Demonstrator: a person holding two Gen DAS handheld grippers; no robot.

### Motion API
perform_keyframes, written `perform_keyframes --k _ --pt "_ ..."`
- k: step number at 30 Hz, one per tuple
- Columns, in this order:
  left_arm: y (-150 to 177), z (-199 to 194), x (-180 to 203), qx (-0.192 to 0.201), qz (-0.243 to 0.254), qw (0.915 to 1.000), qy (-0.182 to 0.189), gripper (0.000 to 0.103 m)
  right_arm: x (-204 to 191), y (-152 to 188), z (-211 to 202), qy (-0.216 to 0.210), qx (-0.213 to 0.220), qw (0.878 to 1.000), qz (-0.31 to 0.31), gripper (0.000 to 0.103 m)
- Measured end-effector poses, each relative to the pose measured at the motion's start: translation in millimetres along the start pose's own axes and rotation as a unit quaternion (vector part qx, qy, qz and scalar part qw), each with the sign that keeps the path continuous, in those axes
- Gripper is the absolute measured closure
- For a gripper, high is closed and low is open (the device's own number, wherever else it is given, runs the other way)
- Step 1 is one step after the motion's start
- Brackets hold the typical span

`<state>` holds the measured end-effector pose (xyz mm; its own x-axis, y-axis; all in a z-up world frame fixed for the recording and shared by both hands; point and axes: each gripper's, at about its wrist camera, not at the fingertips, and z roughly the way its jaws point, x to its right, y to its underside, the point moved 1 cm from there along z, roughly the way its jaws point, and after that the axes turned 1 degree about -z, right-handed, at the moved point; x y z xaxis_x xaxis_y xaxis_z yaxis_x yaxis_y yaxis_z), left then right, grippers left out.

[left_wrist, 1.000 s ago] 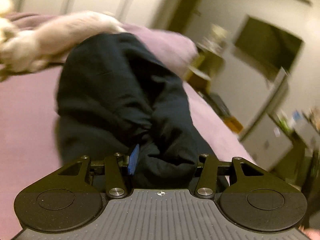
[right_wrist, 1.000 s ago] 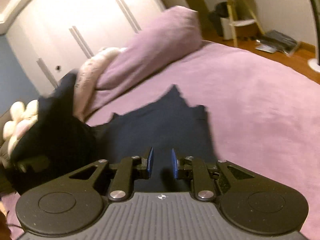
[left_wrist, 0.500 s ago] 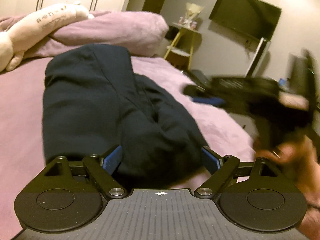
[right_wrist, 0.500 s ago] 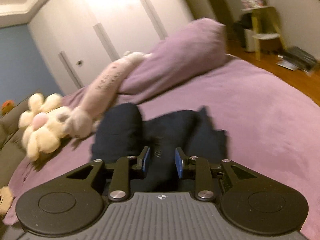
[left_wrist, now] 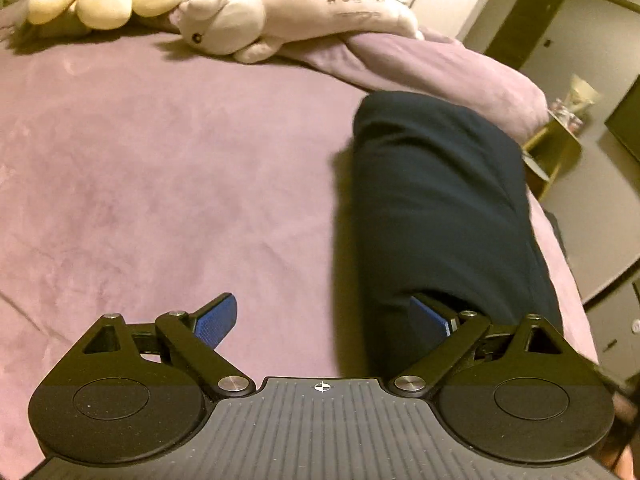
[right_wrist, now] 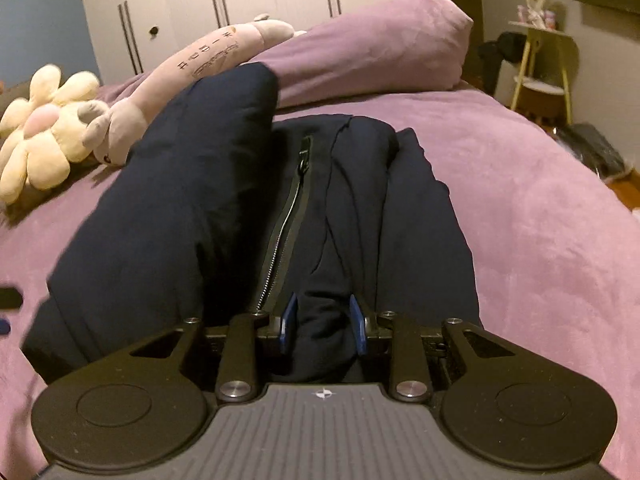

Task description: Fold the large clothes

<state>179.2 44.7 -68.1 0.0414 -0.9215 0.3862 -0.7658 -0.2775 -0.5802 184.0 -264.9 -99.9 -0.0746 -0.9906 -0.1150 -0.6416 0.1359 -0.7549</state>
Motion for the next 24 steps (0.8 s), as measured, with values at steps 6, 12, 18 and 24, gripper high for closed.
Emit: perform_keyframes --k 6,12,18,24 --pt "-6 21 18 -0.017 -0.021 0.9996 0.01 0.006 11 -14 -15 -0.03 -0.004 0.999 0.045 0.075" --pt "-10 33 15 -0.025 -0.034 0.9986 0.03 0.005 27 -35 -38 -0.082 0.01 0.989 0.122 0.054" --pt "-10 40 15 -0.034 -0.045 0.9977 0.038 0.004 10 -71 -10 -0.172 0.002 0.972 0.159 0.035" --pt "-10 43 23 -0.036 -0.019 0.9984 0.038 0.003 -37 -77 45 -0.14 -0.051 0.984 0.095 0.058"
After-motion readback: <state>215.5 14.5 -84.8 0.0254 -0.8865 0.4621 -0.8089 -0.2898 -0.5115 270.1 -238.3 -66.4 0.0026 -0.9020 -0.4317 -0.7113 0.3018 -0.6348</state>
